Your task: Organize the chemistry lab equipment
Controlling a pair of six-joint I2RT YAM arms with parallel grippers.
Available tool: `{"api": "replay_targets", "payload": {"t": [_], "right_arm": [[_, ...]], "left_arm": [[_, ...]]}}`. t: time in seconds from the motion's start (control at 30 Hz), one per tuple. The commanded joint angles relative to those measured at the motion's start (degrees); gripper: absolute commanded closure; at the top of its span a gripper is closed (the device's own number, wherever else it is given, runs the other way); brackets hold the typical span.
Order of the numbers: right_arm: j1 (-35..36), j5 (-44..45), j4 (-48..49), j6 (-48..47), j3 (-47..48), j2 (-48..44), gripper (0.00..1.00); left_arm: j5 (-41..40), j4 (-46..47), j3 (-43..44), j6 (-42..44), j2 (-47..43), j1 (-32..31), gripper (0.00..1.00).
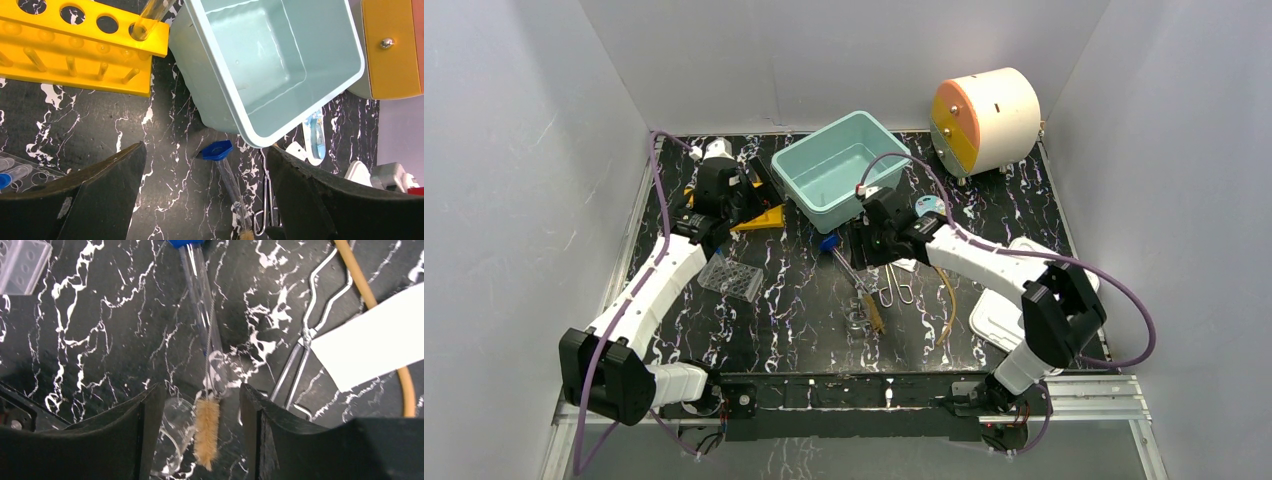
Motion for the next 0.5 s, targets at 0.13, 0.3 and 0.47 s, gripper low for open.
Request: {"api": "replay_targets", "payload": {"t": [0.13,0.3,0.47], "right_arm": [[3.79,3.90,6.49,3.08,2.08,6.64,0.50],[5.58,6.83,3.48,2.57,3.70,9.85,0.58],[6.78,11.22,-0.66,3.58,5.32,11.77,0.60]], "left_arm": [[-0.95,-0.08,-0.52,-1.44,-3.44,0.09,0.10],[-1.76,-0.72,-0.87,-1.59,-3.71,0.04,0.10],[-1.91,-0.62,-1.23,-1.42,-3.94,0.08,0.10]]}}
